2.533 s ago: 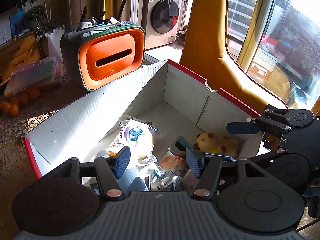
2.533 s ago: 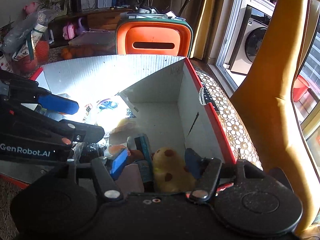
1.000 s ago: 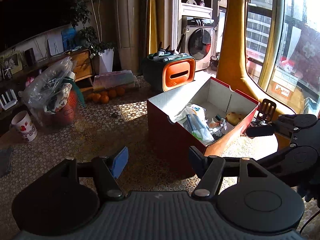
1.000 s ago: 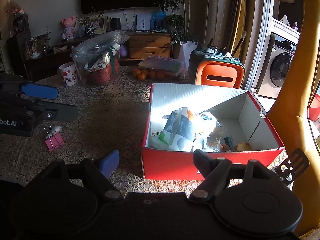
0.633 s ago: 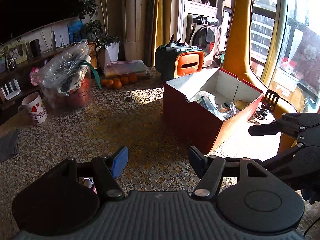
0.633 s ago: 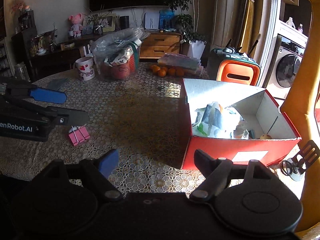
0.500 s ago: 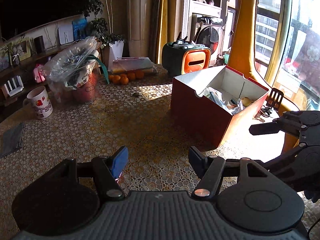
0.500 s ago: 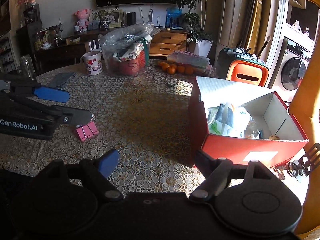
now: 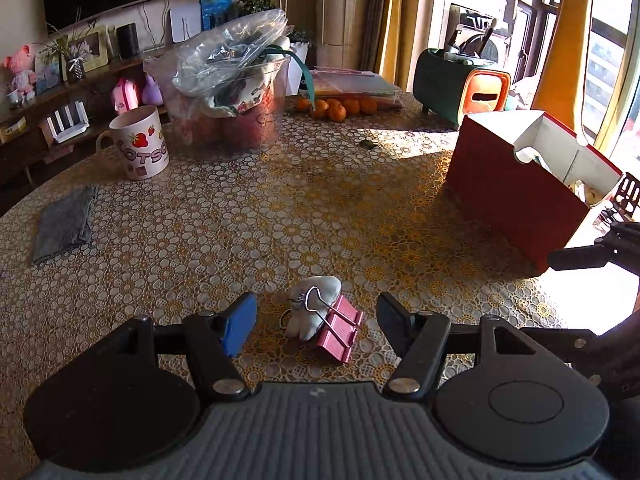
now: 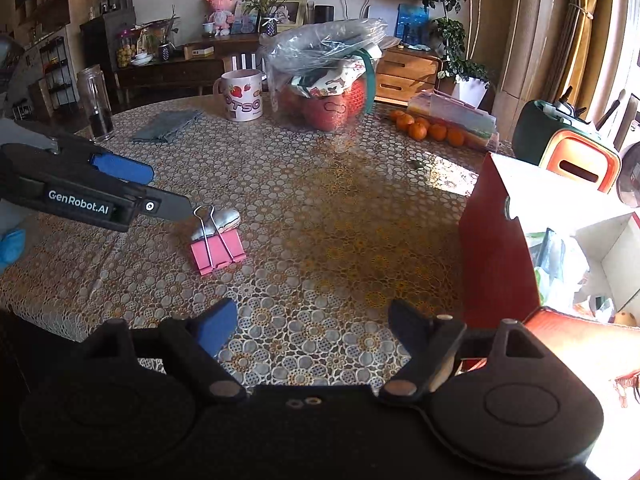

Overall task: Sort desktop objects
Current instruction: 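Withdraw both open tools from the box back over the table, then grasp the white plush toy with the left tool while the right tool grasps the pink binder clip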

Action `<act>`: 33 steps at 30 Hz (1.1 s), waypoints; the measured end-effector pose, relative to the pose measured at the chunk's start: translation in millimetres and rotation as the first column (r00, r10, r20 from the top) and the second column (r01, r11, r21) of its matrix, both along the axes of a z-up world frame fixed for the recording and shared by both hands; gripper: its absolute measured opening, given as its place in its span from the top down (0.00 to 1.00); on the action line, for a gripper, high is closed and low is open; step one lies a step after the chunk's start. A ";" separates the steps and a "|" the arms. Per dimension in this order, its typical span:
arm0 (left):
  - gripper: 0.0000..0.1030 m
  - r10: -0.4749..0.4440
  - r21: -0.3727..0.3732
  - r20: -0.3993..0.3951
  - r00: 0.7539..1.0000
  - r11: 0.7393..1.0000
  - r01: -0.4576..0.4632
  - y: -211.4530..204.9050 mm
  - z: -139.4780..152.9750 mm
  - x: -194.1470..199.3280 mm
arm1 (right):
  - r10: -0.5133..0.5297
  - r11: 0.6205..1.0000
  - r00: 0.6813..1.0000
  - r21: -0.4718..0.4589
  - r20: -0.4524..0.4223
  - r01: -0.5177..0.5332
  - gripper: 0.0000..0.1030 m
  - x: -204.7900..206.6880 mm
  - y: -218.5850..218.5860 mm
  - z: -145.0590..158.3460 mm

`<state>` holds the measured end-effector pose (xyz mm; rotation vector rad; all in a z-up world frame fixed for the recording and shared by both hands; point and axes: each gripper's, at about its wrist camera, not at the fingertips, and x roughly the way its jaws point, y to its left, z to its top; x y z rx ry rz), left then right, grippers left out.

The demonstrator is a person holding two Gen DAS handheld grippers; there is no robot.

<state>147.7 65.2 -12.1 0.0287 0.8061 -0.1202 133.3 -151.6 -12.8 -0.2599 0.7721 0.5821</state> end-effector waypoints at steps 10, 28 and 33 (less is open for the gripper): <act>0.36 -0.077 0.063 -0.036 0.996 0.995 0.079 19.4 -32.8 16.0 | 0.154 0.987 0.988 -0.038 -0.010 -0.154 0.20 11.4 54.4 -24.9; 0.36 -0.190 0.051 -0.074 0.979 0.980 0.194 28.2 -71.0 66.5 | 0.281 0.952 0.958 -0.106 -0.061 -0.286 0.34 50.0 123.6 -67.3; 0.37 -0.216 0.025 -0.061 0.975 0.976 0.218 29.1 -75.0 85.1 | 0.296 0.950 0.953 -0.077 -0.069 -0.301 0.40 62.0 128.2 -72.4</act>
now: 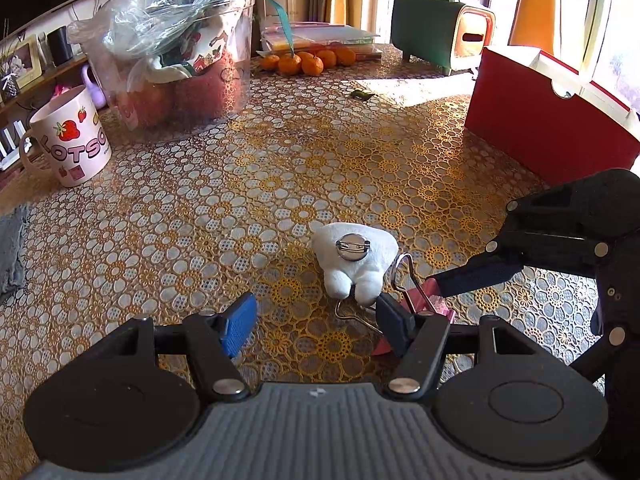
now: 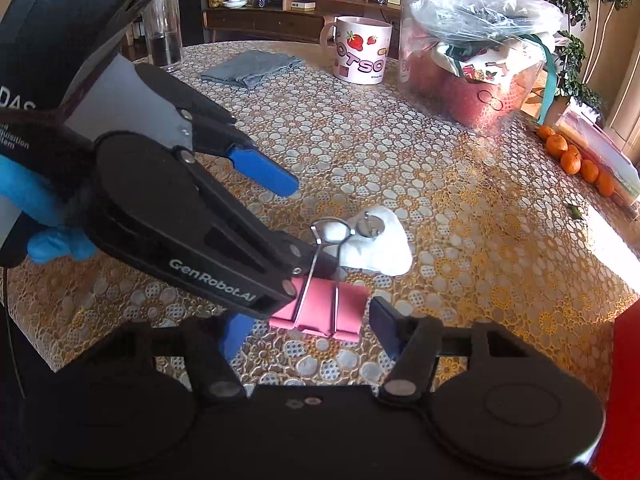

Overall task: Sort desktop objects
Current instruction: 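Grasp the white plush toy with the left tool while the right tool grasps the pink binder clip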

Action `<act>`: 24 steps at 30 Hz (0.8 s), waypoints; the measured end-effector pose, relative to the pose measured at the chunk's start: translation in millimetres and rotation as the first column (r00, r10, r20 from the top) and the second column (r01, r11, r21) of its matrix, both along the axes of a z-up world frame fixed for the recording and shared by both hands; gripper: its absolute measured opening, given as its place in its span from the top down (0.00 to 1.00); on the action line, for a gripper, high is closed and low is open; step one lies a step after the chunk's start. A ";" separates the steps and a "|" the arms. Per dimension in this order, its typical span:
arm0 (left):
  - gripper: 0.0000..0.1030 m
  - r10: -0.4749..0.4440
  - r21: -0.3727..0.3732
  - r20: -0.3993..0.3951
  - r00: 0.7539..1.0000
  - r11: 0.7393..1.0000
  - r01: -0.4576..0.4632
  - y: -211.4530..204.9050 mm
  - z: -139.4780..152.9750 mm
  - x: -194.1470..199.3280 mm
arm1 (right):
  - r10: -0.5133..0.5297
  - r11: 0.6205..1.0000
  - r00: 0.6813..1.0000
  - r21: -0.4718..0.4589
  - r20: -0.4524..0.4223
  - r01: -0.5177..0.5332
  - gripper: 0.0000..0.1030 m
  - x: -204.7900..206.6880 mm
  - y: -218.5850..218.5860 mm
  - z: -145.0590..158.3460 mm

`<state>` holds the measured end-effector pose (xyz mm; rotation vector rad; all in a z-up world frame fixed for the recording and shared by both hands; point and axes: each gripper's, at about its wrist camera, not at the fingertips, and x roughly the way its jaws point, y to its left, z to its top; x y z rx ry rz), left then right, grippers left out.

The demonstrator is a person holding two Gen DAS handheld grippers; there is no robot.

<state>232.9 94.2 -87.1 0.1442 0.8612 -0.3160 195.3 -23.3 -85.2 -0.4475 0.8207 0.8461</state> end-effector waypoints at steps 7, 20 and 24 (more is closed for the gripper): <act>0.37 0.057 -0.098 -0.024 0.998 0.993 -0.059 13.1 1.2 18.2 | -0.043 0.998 0.999 0.038 -0.004 0.043 0.48 14.5 -2.2 -3.8; 0.37 0.048 -0.072 -0.004 0.999 0.996 -0.048 -8.5 -2.5 25.3 | -0.109 0.994 0.994 0.024 0.012 0.109 0.48 15.0 -43.1 2.7; 0.37 0.030 -0.055 0.005 1.000 0.998 -0.030 -21.3 -7.0 31.5 | -0.156 0.988 0.988 0.017 0.017 0.155 0.48 22.3 -61.3 4.8</act>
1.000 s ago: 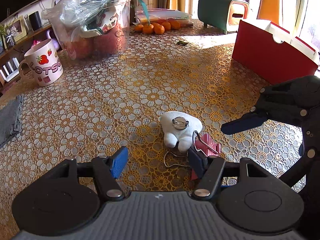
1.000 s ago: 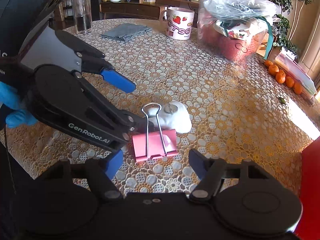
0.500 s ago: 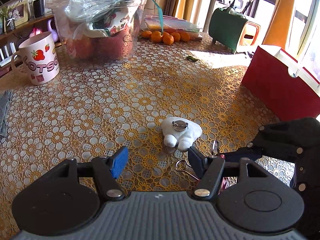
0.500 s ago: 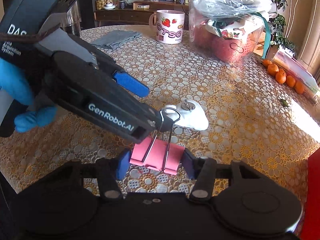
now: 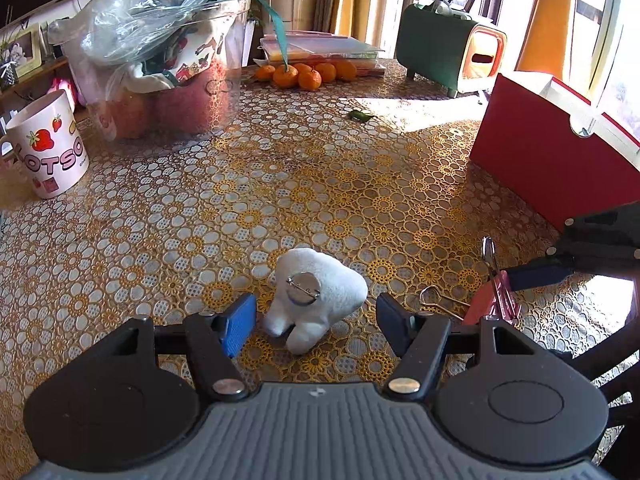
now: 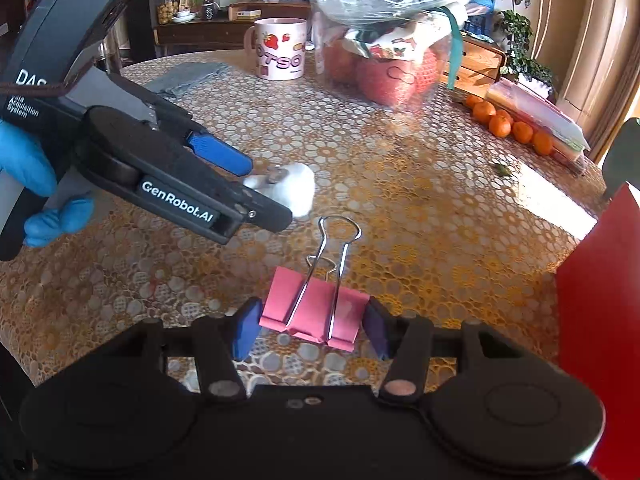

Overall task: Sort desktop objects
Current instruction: 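Grasp the white plush toy with the left tool while the right tool grasps the pink binder clip, then lift the plush toy with the left tool while the right tool carries the pink clip toward the box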

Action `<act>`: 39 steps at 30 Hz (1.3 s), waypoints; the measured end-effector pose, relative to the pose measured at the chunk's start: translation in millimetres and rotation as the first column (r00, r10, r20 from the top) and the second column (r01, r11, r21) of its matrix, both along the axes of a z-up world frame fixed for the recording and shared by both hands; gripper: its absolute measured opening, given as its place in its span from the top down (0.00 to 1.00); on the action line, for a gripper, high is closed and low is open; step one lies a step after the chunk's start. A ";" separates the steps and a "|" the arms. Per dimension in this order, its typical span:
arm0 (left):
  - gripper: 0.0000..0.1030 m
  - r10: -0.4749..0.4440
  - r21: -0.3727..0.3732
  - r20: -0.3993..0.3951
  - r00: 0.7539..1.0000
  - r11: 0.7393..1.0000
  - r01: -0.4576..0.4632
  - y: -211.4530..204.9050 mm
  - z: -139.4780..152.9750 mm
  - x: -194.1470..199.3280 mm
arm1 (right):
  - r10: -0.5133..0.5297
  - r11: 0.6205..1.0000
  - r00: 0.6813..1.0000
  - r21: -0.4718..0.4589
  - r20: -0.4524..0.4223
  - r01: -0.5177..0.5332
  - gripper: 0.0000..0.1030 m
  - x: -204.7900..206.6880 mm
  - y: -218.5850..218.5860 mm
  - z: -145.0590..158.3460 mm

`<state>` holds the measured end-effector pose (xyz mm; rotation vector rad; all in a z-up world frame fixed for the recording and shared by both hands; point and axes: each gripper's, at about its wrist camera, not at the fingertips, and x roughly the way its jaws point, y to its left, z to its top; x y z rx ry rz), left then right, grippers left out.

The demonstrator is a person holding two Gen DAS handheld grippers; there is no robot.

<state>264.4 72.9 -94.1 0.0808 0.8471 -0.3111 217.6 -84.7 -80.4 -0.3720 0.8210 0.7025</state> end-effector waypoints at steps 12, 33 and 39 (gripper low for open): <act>0.45 0.004 0.027 0.022 1.000 1.000 -0.005 -11.4 -5.9 7.7 | -0.080 0.993 0.995 0.088 -0.054 0.085 0.39 8.3 -20.2 -2.3; 0.53 0.010 -0.001 0.025 1.000 1.000 -0.010 -39.8 25.6 -28.5 | -0.153 0.982 0.987 0.103 -0.046 0.157 0.52 -6.7 -42.1 16.5; 0.53 -0.001 -0.024 0.029 1.000 1.000 0.001 -56.9 48.3 -49.4 | -0.167 0.976 0.986 0.138 -0.029 0.170 0.52 -21.3 -66.3 38.8</act>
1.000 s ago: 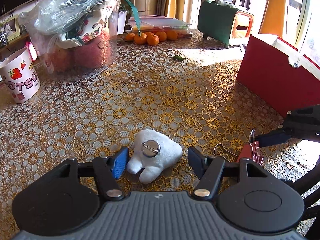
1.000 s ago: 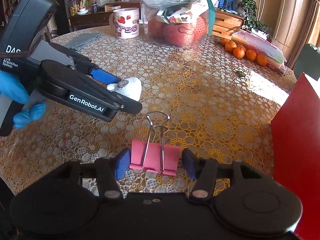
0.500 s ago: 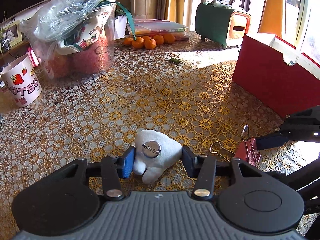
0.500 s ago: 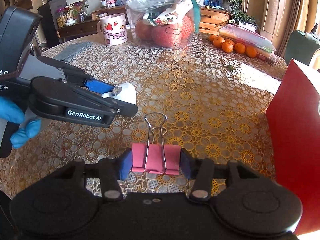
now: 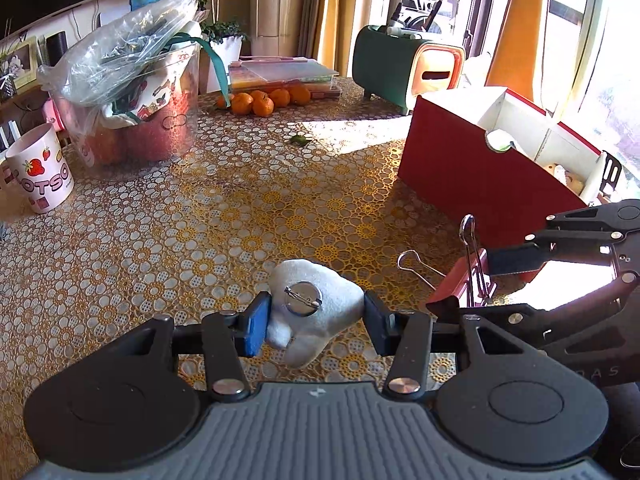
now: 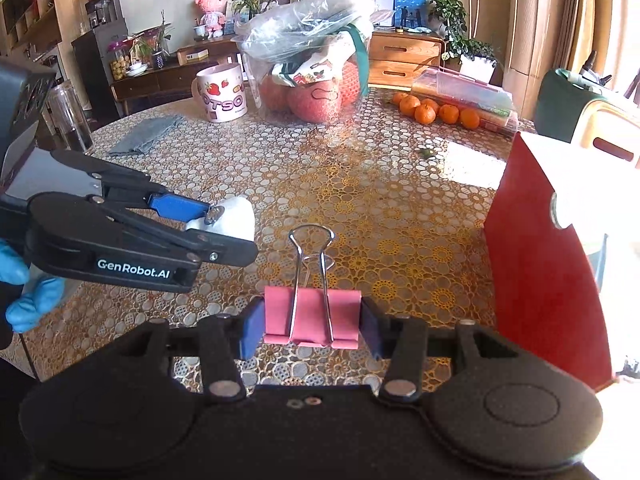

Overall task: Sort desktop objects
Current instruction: 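Lift the plush toy with the left tool while the right tool carries the pink clip toward the box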

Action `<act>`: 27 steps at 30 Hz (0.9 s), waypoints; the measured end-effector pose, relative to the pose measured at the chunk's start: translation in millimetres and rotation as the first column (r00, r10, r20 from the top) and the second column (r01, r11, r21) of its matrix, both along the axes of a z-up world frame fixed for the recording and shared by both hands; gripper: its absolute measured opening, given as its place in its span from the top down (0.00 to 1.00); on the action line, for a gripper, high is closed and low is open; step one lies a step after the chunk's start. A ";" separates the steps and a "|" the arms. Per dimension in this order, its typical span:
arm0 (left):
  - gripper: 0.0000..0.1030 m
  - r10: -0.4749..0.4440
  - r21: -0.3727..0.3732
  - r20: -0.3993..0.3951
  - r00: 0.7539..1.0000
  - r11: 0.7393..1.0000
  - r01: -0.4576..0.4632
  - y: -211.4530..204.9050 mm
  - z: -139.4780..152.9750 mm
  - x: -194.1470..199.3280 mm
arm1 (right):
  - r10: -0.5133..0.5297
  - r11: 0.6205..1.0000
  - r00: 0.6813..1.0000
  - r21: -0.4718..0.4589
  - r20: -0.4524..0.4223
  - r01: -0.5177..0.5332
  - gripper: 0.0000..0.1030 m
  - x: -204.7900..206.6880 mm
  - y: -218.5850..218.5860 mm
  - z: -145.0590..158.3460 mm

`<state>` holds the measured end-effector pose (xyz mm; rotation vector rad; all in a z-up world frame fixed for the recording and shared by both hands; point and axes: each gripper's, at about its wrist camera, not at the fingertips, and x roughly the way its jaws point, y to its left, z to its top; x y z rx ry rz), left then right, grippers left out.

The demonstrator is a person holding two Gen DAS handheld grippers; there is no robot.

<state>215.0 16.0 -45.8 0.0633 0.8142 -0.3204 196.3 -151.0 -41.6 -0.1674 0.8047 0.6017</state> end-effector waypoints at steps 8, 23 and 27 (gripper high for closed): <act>0.53 -0.023 -0.027 0.025 0.999 0.999 0.024 -36.4 34.9 -26.1 | -0.029 0.999 0.999 0.042 0.035 0.027 0.52 -12.5 -39.4 34.5; 0.53 -0.094 -0.060 0.077 0.993 0.993 0.099 -116.4 78.1 -37.3 | -0.107 0.991 0.988 0.093 0.109 0.097 0.52 -14.8 -122.0 82.1; 0.53 -0.125 -0.055 0.084 0.989 0.990 0.130 -140.9 83.3 -35.4 | -0.127 0.988 0.985 0.102 0.119 0.116 0.52 -8.9 -140.7 86.8</act>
